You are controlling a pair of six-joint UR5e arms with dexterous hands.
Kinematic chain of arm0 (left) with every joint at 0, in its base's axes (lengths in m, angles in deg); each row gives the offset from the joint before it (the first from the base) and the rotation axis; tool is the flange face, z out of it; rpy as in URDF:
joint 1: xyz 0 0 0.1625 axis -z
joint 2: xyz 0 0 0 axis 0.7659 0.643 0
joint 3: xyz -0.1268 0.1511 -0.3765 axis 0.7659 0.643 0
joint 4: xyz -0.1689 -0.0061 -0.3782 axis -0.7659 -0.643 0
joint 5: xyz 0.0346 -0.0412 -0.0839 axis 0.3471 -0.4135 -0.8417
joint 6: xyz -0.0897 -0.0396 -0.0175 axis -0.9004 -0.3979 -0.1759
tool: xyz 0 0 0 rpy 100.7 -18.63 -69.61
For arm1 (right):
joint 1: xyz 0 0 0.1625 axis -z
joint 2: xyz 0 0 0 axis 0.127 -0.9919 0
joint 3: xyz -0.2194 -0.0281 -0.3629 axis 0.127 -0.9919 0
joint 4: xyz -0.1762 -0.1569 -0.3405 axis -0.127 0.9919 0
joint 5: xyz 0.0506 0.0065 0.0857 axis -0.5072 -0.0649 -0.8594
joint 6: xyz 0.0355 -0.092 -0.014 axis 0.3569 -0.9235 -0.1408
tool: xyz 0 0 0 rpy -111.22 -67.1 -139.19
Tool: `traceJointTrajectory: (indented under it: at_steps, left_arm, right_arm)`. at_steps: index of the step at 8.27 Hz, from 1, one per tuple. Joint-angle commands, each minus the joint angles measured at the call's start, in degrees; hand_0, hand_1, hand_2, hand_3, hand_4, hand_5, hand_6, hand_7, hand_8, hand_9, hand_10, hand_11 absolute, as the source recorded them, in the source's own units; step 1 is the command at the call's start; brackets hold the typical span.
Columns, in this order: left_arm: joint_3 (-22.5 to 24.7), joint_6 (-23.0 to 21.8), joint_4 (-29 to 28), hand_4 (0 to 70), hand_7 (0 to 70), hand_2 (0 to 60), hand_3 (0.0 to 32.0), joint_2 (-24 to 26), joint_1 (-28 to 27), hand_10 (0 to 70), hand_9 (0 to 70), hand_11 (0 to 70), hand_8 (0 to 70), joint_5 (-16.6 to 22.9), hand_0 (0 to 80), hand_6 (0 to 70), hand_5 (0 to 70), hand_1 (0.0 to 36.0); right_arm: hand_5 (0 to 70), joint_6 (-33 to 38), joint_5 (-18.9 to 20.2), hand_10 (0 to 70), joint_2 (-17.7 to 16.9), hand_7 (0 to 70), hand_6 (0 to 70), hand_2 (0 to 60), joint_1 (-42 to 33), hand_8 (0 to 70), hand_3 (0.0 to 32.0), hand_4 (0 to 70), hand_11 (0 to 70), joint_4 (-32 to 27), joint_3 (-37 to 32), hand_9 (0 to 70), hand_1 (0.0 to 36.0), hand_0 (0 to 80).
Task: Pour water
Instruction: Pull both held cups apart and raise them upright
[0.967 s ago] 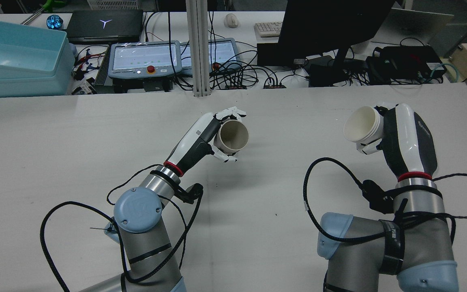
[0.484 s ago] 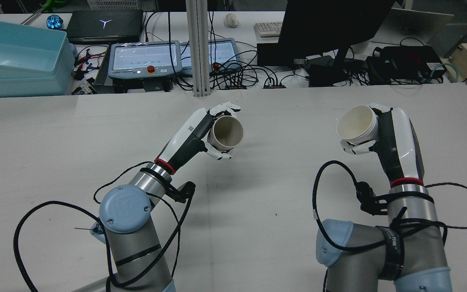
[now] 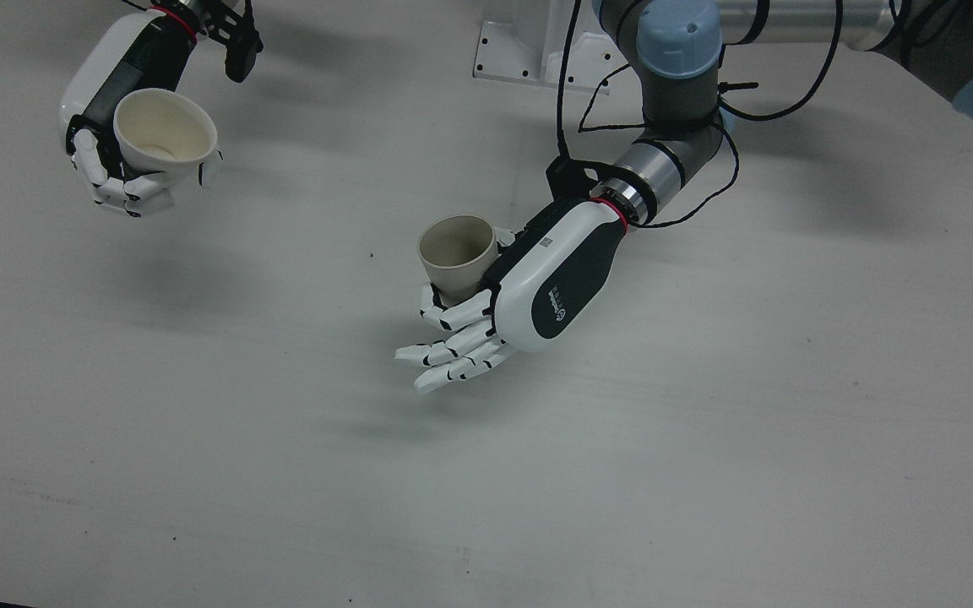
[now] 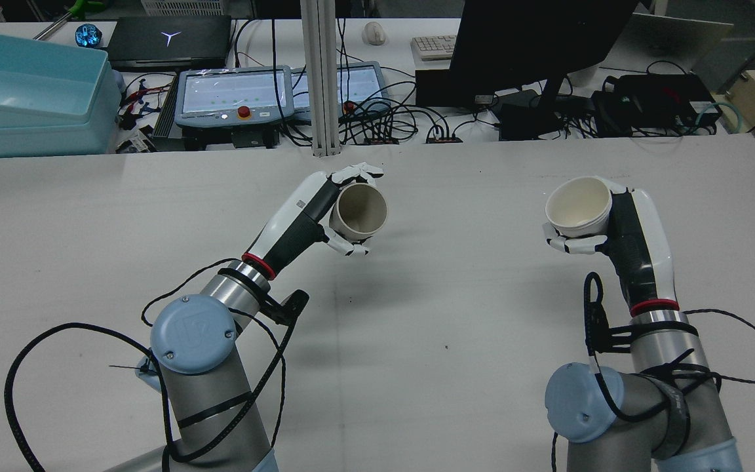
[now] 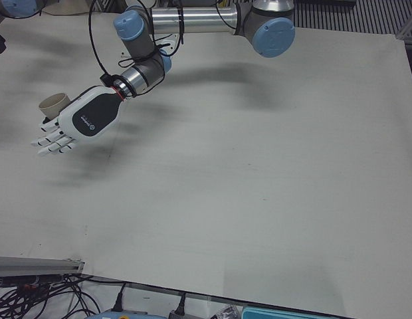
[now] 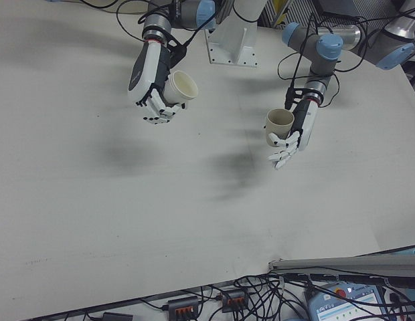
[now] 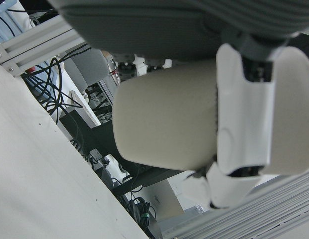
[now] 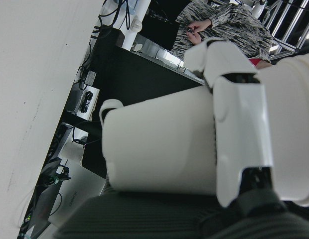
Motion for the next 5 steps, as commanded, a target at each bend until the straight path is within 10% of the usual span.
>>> traceJointTrajectory:
  at_steps: [1, 5]
  left_arm:
    - [0.24, -0.53, 0.24, 70.0, 22.8, 60.0, 0.0, -0.03, 1.31, 13.3, 11.0, 21.1, 13.0, 2.6, 63.9, 19.0, 70.0, 34.8]
    - [1.29, -6.49, -0.72, 70.0, 22.9, 60.0, 0.0, -3.79, 6.31, 13.5, 11.1, 21.3, 13.2, 5.05, 64.6, 19.3, 70.0, 34.9]
  right_arm:
    - [69.4, -5.18, 5.26, 41.3, -6.71, 52.3, 53.6, 35.9, -3.57, 51.0, 0.0, 70.0, 58.4, -21.89, 0.95, 59.3, 21.1, 70.6]
    - [70.0, -8.87, 21.69, 39.8, -13.99, 57.7, 59.9, 38.9, -15.87, 53.3, 0.0, 70.0, 55.9, -44.25, -1.25, 61.3, 20.4, 71.2]
